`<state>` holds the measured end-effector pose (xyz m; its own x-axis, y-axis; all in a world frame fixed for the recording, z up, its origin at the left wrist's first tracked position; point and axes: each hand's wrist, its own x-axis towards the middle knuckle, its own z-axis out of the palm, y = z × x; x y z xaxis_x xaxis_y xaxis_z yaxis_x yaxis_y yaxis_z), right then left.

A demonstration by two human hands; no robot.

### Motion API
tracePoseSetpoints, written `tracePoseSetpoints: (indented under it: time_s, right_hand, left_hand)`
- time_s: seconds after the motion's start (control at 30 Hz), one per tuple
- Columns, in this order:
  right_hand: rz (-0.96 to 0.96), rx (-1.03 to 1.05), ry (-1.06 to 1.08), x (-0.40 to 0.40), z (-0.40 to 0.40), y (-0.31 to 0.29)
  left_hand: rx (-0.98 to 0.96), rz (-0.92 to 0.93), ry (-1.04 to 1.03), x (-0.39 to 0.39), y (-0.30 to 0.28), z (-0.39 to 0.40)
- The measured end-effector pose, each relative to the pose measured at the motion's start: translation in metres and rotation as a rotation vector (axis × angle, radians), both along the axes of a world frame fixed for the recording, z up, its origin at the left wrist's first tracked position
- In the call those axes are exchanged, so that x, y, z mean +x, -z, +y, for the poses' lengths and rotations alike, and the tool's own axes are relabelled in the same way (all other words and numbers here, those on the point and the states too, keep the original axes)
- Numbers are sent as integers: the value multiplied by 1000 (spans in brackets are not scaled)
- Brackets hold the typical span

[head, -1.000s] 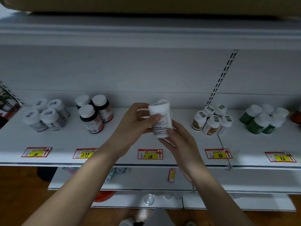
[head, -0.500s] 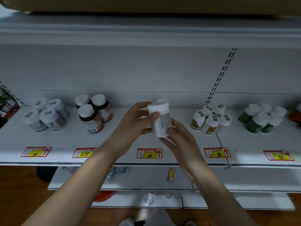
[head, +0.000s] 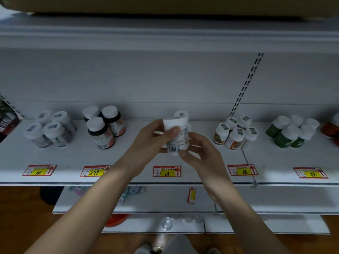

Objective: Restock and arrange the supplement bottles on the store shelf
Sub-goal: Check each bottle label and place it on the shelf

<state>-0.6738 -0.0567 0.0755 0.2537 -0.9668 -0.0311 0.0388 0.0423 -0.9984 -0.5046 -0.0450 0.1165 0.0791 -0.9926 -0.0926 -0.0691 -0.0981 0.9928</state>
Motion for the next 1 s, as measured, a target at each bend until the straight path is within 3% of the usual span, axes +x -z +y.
tracePoseSetpoints:
  time_s: [0.27,0.57,0.87,1.0]
  right_hand:
    - [-202,137,-94,-7,-2,-9]
    - [-1,-3,-30,-8,-1,-6]
    - [51,-66,-73,-7,2,-12]
    - [21,-130,-101,-10,2,-21]
  left_hand:
    - [11,146,-15,0,2,3]
    - [30,38,22,1,-5,9]
    - [-18,-4,58,3,-8,13]
    - [-125,-93,83,4,-13,14]
